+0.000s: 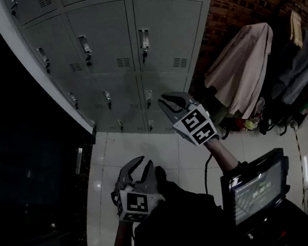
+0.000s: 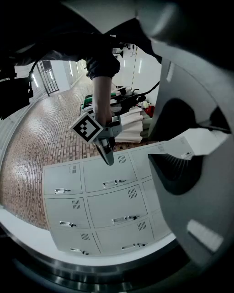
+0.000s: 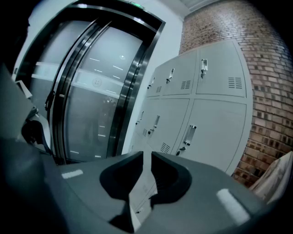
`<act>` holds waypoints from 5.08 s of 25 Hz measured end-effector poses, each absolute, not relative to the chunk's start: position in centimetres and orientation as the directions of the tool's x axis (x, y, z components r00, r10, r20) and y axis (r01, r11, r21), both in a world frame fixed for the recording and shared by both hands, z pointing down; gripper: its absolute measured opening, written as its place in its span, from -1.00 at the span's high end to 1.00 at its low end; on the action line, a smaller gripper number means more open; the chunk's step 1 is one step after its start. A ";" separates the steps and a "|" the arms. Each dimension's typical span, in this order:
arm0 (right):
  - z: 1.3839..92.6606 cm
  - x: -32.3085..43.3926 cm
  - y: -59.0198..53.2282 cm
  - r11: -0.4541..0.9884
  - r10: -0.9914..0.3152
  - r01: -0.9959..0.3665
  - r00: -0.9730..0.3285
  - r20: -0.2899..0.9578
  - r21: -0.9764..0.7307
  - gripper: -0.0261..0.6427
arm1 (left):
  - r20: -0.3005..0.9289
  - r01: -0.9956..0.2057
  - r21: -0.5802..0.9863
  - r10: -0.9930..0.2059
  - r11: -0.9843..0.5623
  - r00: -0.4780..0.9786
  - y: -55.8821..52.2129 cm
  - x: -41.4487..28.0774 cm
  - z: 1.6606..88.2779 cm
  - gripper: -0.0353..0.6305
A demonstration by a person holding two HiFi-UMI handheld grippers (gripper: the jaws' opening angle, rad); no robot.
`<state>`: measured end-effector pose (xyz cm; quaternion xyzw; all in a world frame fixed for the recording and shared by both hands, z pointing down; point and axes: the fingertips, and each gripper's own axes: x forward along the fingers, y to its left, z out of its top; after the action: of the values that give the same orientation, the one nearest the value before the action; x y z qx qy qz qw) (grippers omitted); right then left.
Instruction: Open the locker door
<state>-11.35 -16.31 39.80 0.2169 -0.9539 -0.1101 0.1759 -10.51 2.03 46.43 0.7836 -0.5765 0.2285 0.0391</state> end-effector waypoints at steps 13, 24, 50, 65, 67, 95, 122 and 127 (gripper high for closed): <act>38.2 -21.2 -39.2 0.833 -0.546 -0.489 -0.804 0.236 0.260 0.75 | 0.388 -0.883 -0.287 -0.888 -0.371 0.247 -19.0 -17.4 44.4 0.61; 38.2 -23.2 -44.6 0.767 -0.640 -0.586 -0.731 0.238 0.261 0.76 | 0.389 -0.875 -0.264 -0.875 -0.405 0.287 -22.9 -18.5 44.0 0.61; 38.0 -22.9 -43.2 0.728 -0.686 -0.662 -0.699 0.204 0.180 0.82 | 0.400 -0.861 -0.237 -0.853 -0.450 0.336 -21.7 -20.0 44.8 0.61; 38.0 -15.1 -31.4 0.808 -0.587 -0.566 -0.798 0.139 0.165 0.79 | 0.398 -0.844 -0.224 -0.836 -0.488 0.378 -17.3 -16.3 45.1 0.61; 38.1 -12.5 -30.0 0.781 -0.620 -0.595 -0.774 0.125 0.190 0.80 | 0.401 -0.832 -0.216 -0.823 -0.511 0.402 -15.2 -14.8 45.7 0.61; 43.0 6.8 -2.7 0.692 -0.720 -0.685 -0.629 0.294 0.229 0.92 | 0.428 -0.747 -0.235 -0.756 -0.622 0.495 3.0 2.2 46.0 0.61; 42.1 7.3 -1.8 0.697 -0.716 -0.679 -0.643 0.272 0.229 0.92 | 0.381 -0.756 -0.247 -0.778 -0.607 0.500 3.8 3.2 45.0 0.59; 42.2 7.5 -1.8 0.695 -0.718 -0.688 -0.644 0.265 0.211 0.92 | 0.390 -0.749 -0.237 -0.767 -0.619 0.510 4.1 3.3 45.4 0.59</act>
<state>7.50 -1.82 42.23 0.3880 -0.9055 -0.0453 0.1657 3.26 4.06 45.41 0.8688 -0.4362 0.2338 -0.0189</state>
